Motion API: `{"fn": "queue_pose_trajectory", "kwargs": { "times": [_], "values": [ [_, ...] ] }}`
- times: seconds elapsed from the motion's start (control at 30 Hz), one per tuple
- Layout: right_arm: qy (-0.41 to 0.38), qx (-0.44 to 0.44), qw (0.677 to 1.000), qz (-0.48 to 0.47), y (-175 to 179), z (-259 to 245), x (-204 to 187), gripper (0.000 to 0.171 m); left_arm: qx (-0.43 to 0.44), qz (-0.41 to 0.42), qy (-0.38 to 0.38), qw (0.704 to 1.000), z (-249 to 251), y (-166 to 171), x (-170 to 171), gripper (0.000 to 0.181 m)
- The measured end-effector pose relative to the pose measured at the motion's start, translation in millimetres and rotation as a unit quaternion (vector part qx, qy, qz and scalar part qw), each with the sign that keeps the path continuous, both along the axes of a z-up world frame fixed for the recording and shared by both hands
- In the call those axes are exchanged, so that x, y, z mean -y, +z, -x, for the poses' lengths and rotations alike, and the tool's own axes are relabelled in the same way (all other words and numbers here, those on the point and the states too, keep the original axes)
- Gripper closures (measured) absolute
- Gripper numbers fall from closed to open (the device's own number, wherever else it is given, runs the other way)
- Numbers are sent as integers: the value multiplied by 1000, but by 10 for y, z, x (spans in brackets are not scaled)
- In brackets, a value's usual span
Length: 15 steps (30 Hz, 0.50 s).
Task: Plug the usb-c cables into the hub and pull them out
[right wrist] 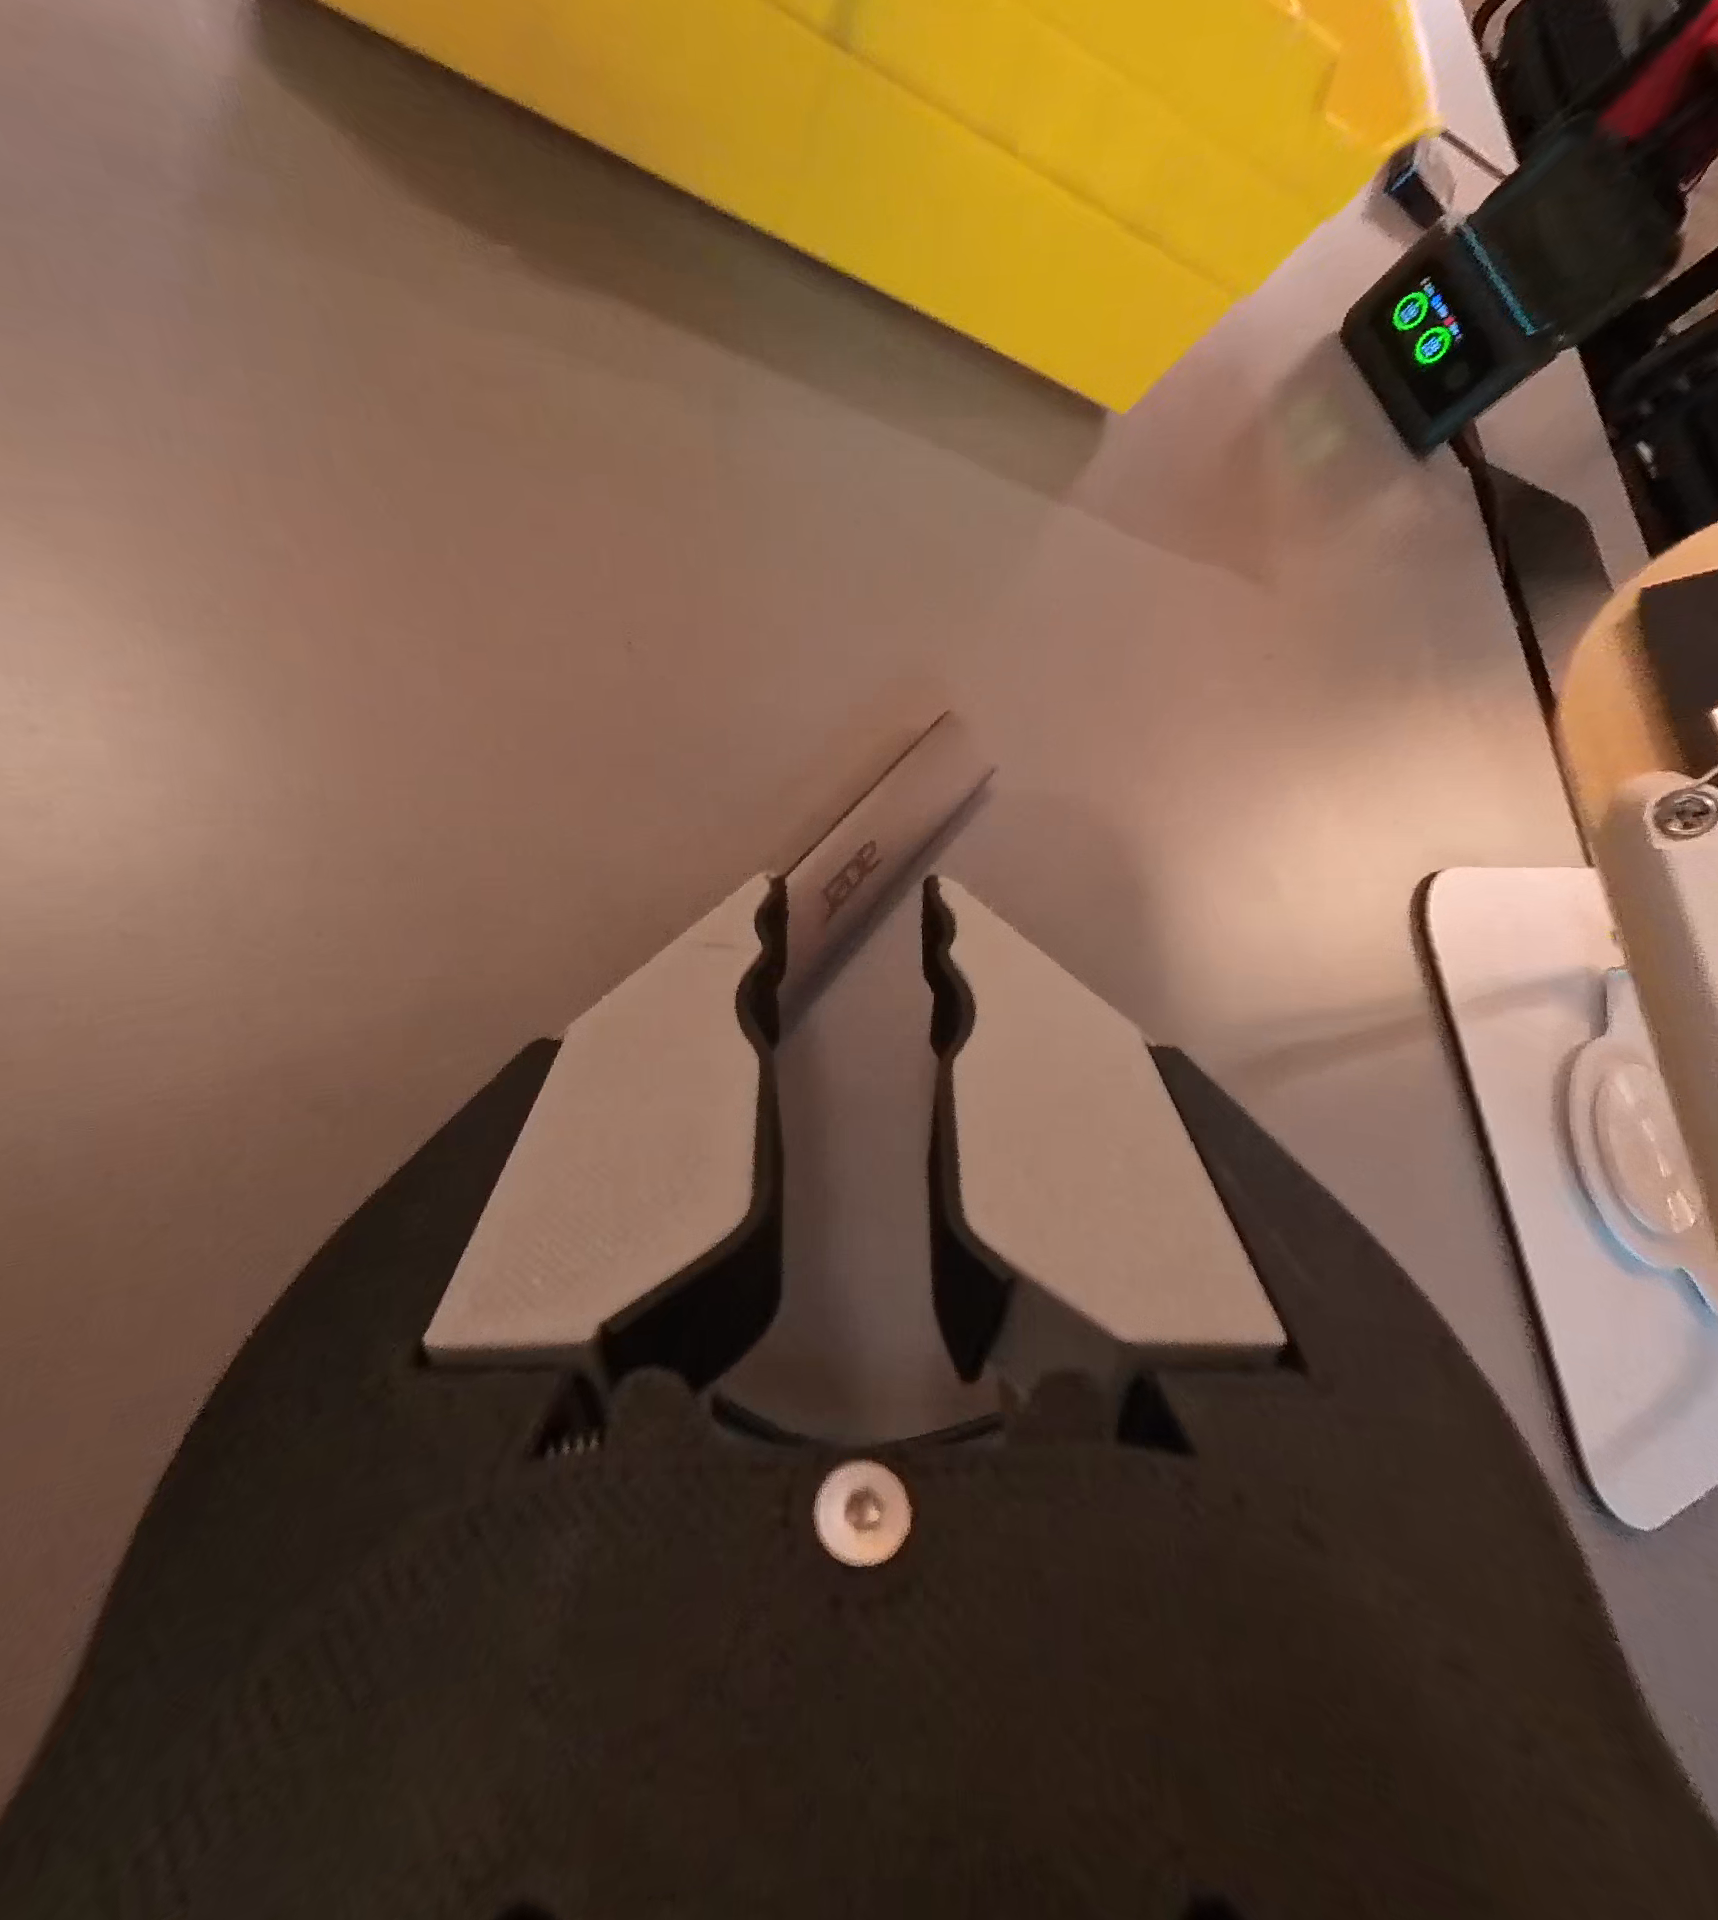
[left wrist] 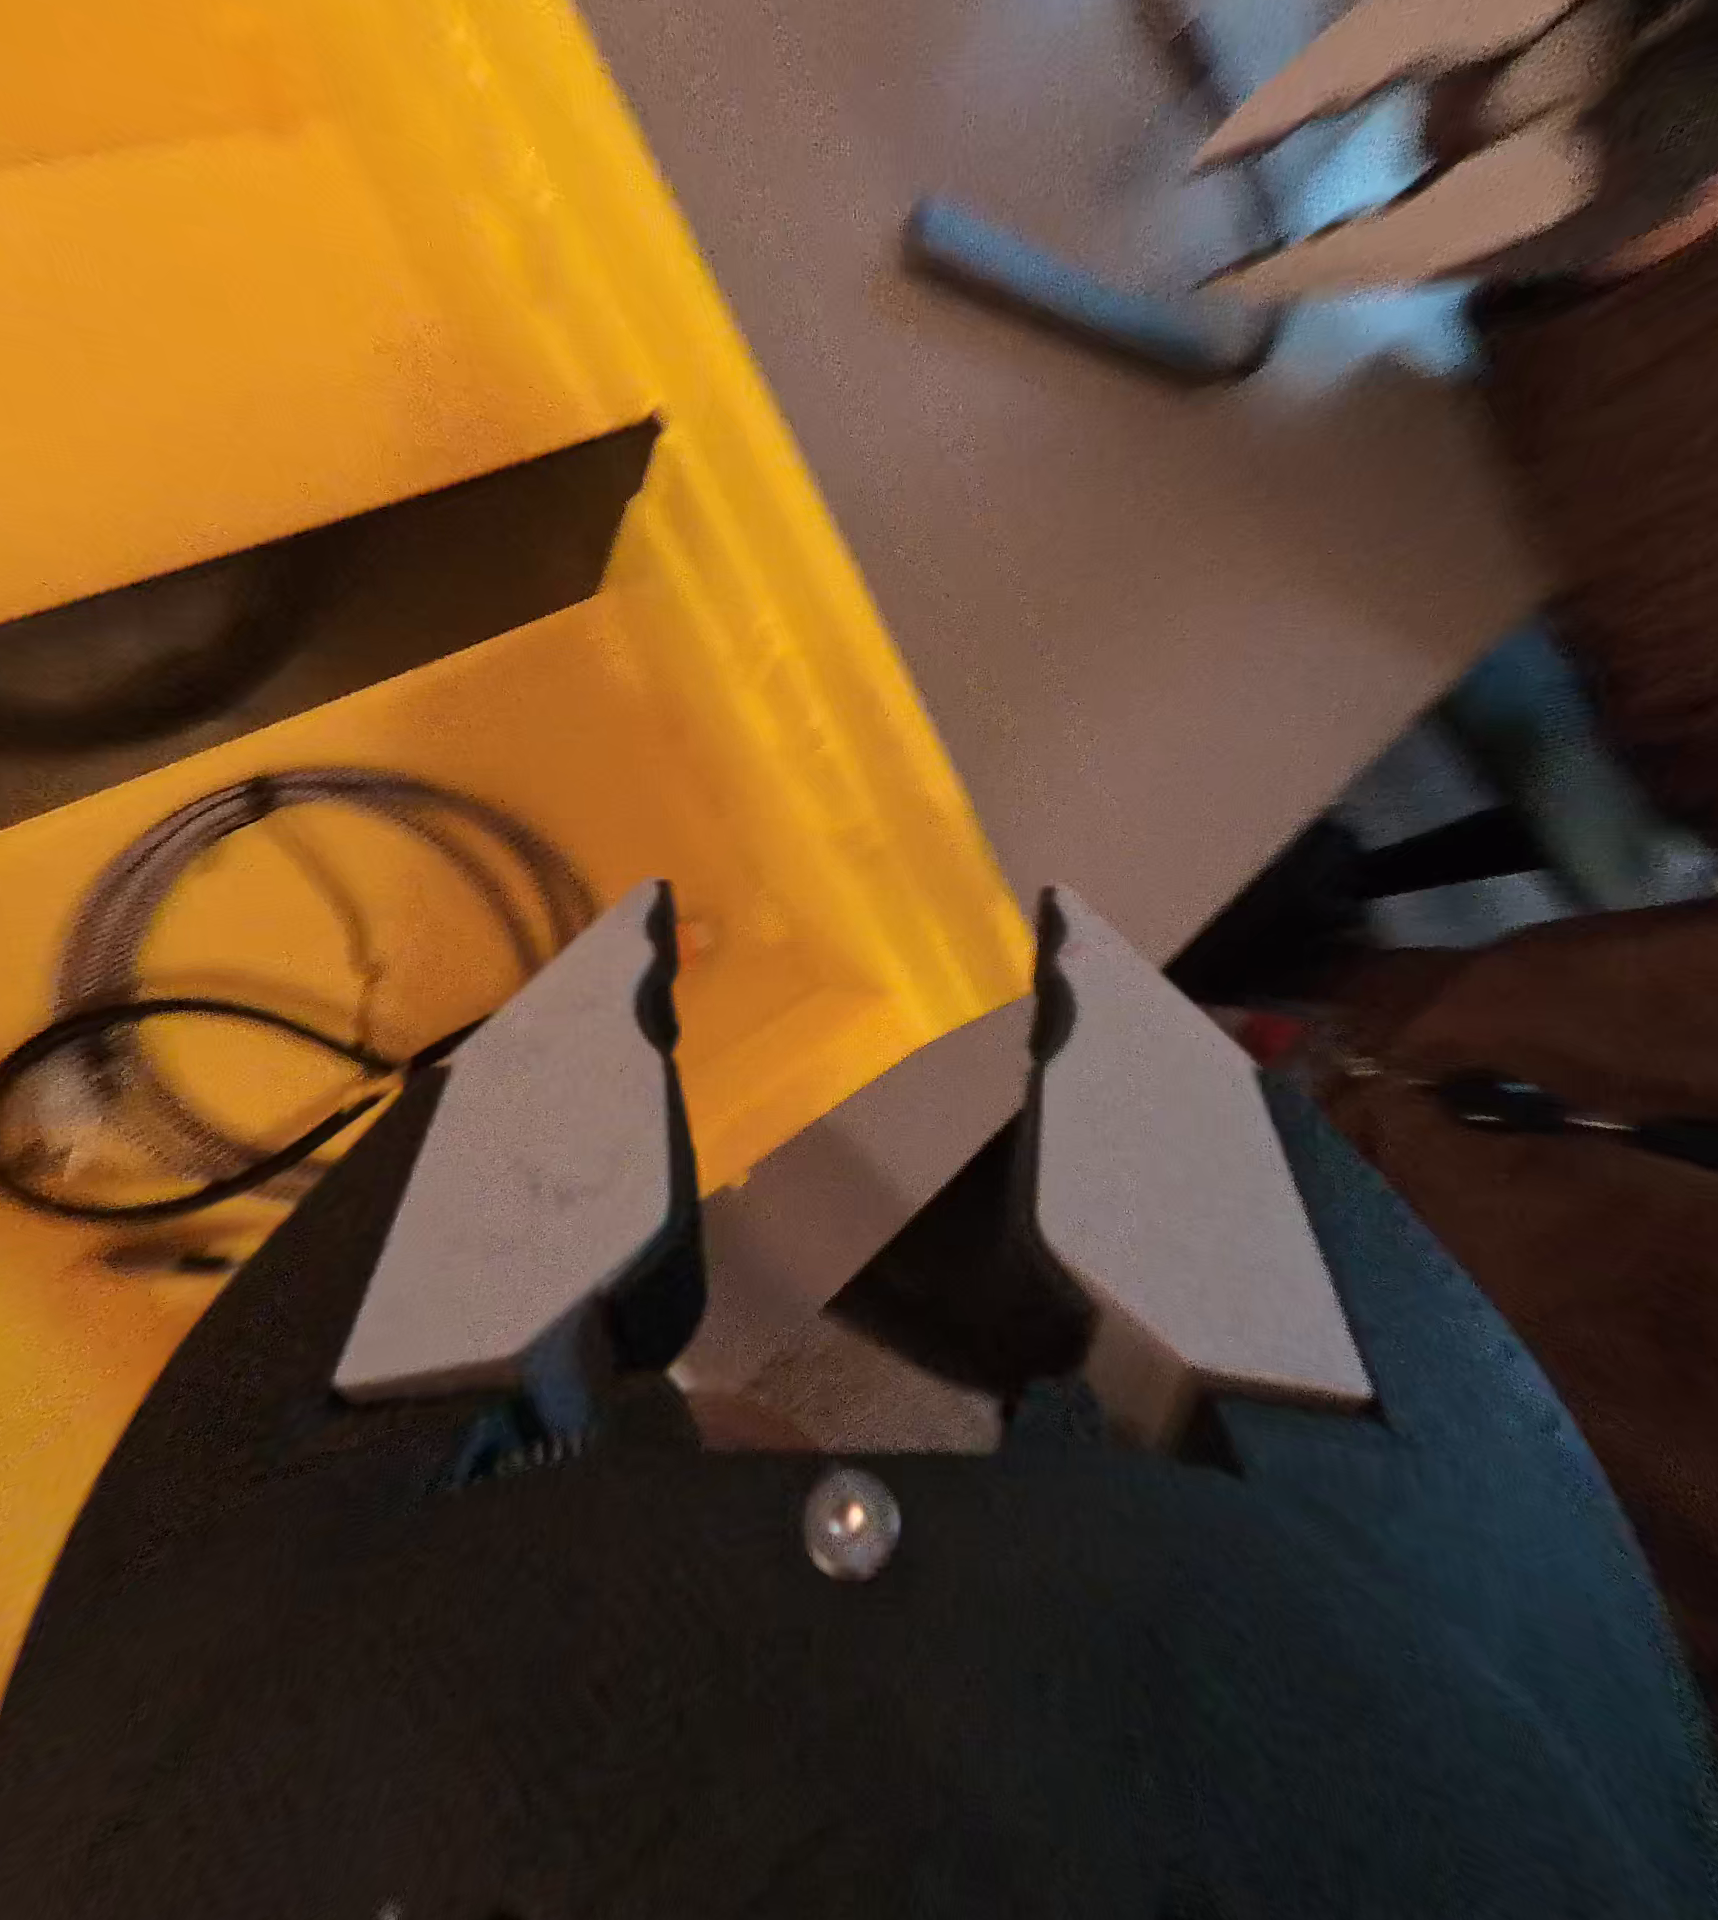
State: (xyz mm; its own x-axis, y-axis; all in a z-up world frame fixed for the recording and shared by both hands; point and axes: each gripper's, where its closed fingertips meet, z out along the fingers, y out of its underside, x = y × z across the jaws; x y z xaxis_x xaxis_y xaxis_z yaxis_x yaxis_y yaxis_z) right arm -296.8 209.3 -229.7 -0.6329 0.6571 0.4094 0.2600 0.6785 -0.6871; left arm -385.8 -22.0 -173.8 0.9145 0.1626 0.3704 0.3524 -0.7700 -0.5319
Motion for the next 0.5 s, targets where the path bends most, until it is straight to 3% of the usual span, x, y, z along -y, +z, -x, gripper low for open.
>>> {"fn": "queue_pose_trajectory", "kwargs": {
  "times": [0.1, 0.17, 0.27, 0.37, 0.43, 0.47, 0.5],
  "values": [
    [0, 7, 1000, -12, -57, 7, -7, 148, 0, -7, 34, 999, 211, 0, 0, 110],
    [0, 10, 1000, -12, -74, 14, -3, 148, -71, 50, 78, 993, 521, -169, 143, 111],
    [1, 20, 1000, -22, -139, 20, -5, 149, -110, 142, 84, 980, 680, -496, 341, 109],
    [-4, 32, 998, -48, -256, 38, -25, 155, -113, 254, 84, 957, 785, -919, 577, 106],
    [-2, 30, 998, -50, -260, 42, -6, 157, -61, 225, 111, 966, 798, -944, 430, 104],
    [-2, 29, 998, -51, -259, 42, -5, 157, -63, 216, 113, 968, 837, -929, 393, 140],
    [-2, 29, 998, -51, -258, 43, -7, 157, -59, 216, 109, 969, 846, -944, 381, 158]
  ]
}}
